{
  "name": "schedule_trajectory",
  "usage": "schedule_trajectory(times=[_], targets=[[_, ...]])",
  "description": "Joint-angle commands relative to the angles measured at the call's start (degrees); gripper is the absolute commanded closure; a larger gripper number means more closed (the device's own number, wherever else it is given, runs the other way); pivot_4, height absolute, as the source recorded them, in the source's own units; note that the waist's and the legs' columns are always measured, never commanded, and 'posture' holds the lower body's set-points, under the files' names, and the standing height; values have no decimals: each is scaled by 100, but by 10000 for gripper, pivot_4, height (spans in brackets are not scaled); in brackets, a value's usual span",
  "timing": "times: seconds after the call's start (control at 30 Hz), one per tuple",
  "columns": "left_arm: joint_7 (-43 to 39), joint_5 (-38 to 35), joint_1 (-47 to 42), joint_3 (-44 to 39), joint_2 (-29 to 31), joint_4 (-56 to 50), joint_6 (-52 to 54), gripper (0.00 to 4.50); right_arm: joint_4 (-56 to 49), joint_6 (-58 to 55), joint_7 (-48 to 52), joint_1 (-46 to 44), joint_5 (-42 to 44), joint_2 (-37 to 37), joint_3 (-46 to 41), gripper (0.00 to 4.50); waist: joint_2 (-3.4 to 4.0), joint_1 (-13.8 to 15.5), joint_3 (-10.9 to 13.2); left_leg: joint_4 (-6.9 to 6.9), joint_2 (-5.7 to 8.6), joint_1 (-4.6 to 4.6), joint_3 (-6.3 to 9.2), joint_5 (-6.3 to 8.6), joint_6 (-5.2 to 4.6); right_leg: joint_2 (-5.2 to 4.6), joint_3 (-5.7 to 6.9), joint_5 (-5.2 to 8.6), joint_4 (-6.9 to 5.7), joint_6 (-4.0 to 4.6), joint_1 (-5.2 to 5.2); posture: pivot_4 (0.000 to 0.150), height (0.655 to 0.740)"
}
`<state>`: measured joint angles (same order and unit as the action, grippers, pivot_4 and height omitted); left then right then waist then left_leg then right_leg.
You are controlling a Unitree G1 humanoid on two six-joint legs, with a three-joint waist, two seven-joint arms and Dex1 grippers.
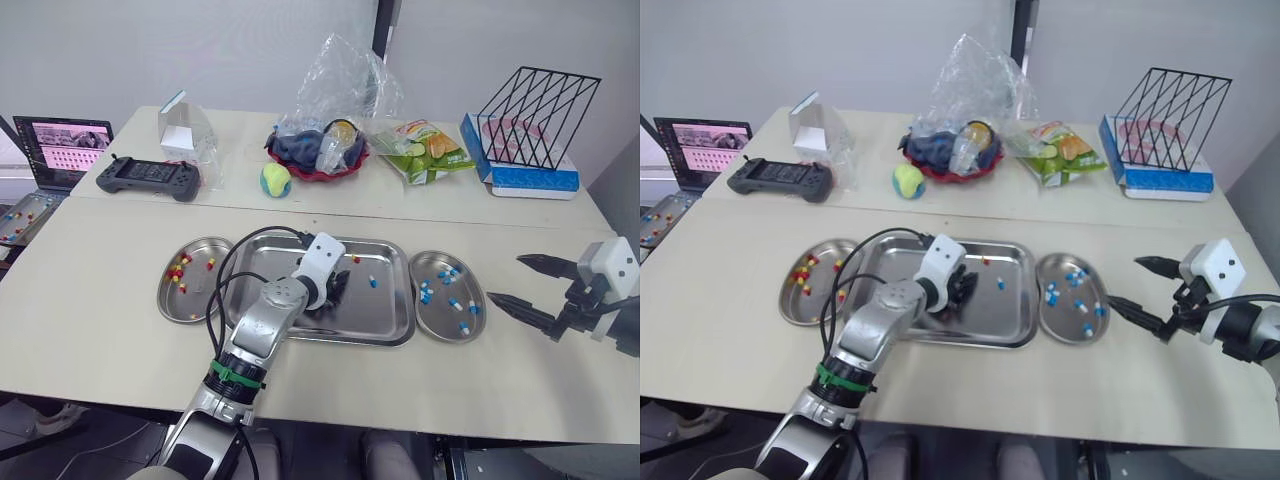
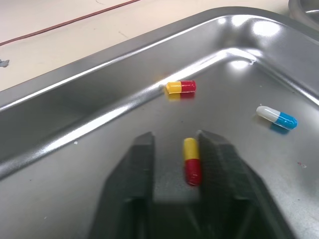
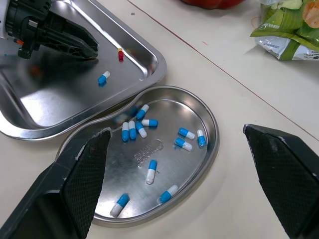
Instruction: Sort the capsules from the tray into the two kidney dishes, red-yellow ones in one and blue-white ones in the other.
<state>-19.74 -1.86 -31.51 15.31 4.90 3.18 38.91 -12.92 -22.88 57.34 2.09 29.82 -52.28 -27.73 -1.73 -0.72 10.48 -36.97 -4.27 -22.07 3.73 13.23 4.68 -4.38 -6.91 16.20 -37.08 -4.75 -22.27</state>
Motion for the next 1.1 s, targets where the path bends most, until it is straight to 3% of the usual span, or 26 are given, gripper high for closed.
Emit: schedule_trajectory(times=[0.03, 0.57, 0.73, 0.9, 1.1], targets=[[-66, 1, 51, 21, 28, -69, 60, 44560, -124, 118, -20, -47, 0, -41, -124, 0, 0, 0, 0, 0, 0, 0, 0, 0, 0, 0, 0, 0, 0, 0, 0, 1500, 7289], [-1287, -1199, -341, -1216, 901, -716, -317, 44560, -94, 87, -5, -206, 31, -23, 60, 0, 0, -8, 0, 1, 0, -1, 2, -1, 1, 0, 2, 0, 0, -1, -1, 1500, 7289], [-1629, -1572, -328, -1778, 1586, -913, -154, 44560, -112, 65, 127, -320, 161, -27, 196, 0, 1, -31, 0, 4, 0, 1, 2, -1, 1, 0, 2, 0, 0, -1, -1, 1500, 7289], [-2046, -2109, 190, -2756, 2707, -1200, 85, 44560, 104, 50, 314, -602, 177, -63, 405, 0, 2, -138, 1, 11, -1, 1, 5, -1, 1, 0, 3, 0, 1, -1, -4, 1500, 7289], [-2182, -2032, 958, -3362, 3635, -816, -53, 44560, 465, 113, 491, -1094, 91, -20, 792, 0, 3, -151, 3, 11, -1, -1, 6, 0, 0, -2, 8, 1, 3, -2, -4, 1500, 7289]])
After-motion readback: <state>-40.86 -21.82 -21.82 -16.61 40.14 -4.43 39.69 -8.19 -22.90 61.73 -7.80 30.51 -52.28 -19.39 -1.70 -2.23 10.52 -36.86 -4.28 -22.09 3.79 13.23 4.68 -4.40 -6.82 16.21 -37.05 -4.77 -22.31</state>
